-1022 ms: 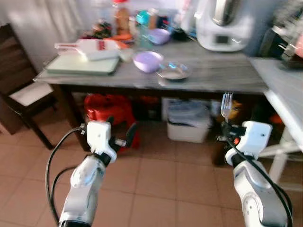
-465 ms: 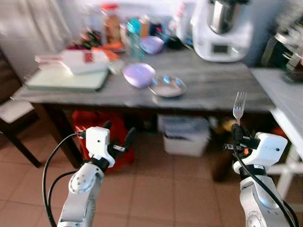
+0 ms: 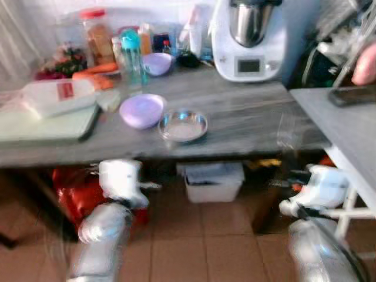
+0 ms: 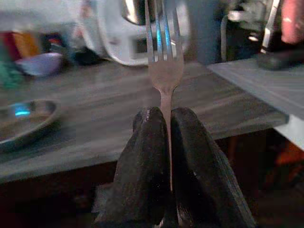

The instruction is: Setting the table

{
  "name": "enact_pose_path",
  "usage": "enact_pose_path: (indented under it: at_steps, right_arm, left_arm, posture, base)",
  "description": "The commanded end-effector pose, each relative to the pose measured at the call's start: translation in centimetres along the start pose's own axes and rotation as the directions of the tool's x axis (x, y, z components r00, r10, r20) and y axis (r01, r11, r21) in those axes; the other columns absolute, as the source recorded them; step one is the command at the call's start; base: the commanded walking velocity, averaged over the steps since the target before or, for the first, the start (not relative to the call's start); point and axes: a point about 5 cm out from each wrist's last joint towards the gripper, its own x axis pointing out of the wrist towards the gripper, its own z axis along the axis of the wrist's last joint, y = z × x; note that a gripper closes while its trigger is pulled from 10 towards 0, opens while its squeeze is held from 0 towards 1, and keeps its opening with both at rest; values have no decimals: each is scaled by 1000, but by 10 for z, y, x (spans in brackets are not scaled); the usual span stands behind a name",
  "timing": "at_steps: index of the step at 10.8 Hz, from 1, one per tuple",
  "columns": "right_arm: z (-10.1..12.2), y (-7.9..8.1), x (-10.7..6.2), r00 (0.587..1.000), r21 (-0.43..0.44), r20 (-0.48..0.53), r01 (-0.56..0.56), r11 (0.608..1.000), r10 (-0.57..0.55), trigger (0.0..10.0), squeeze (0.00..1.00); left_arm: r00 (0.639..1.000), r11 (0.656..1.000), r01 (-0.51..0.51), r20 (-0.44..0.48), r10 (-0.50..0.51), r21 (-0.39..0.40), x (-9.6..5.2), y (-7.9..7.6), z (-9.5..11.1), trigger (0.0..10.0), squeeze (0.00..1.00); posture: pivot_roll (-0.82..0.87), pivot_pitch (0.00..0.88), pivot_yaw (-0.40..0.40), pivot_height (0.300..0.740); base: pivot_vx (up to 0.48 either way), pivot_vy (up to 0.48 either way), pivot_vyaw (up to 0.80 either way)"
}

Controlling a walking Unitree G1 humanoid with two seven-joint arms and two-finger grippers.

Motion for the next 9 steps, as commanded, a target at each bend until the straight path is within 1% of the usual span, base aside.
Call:
enact_pose_path:
  at_steps: [1, 4, 5, 7, 8, 9]
  right_arm:
    - [4, 13, 4, 999, 14, 26, -42, 999, 41, 10000, 0]
    - [3, 13, 5, 999, 6, 20, -40, 999, 40, 10000, 0]
    - [3, 12, 7, 999, 3, 19, -38, 999, 38, 10000, 0]
    - [4, 11, 9, 999, 0, 24, -35, 999, 35, 10000, 0]
    - [4, 9, 9, 999, -4, 22, -28, 1000, 28, 10000, 0]
    - [3, 6, 11, 1000, -13, 6, -17, 1000, 18, 10000, 0]
  left_arm:
    - [999, 999, -33, -7, 33, 24, -6, 14, 3, 10000, 0]
    - [1000, 999, -23, -14, 24, 29, -7, 14, 3, 10000, 0]
    - [1000, 998, -10, -14, 10, 63, -8, 13, 4, 10000, 0]
    - [999, 995, -36, -10, 37, 96, -11, 17, 5, 10000, 0]
    - [1000, 993, -11, -4, 11, 116, -16, 19, 8, 10000, 0]
    - [998, 991, 57, -11, -56, 124, -20, 19, 11, 10000, 0]
  posture:
    - [-18, 0, 11, 740]
    - [-16, 0, 10, 740]
    - [-16, 0, 8, 740]
    - [-16, 0, 6, 740]
    - [-15, 0, 4, 740]
    - [-15, 0, 2, 740]
  base:
    - [480, 0, 0]
    - [457, 0, 0]
    - [0, 0, 0]
    - [0, 0, 0]
    - [0, 0, 0]
    - [0, 0, 0]
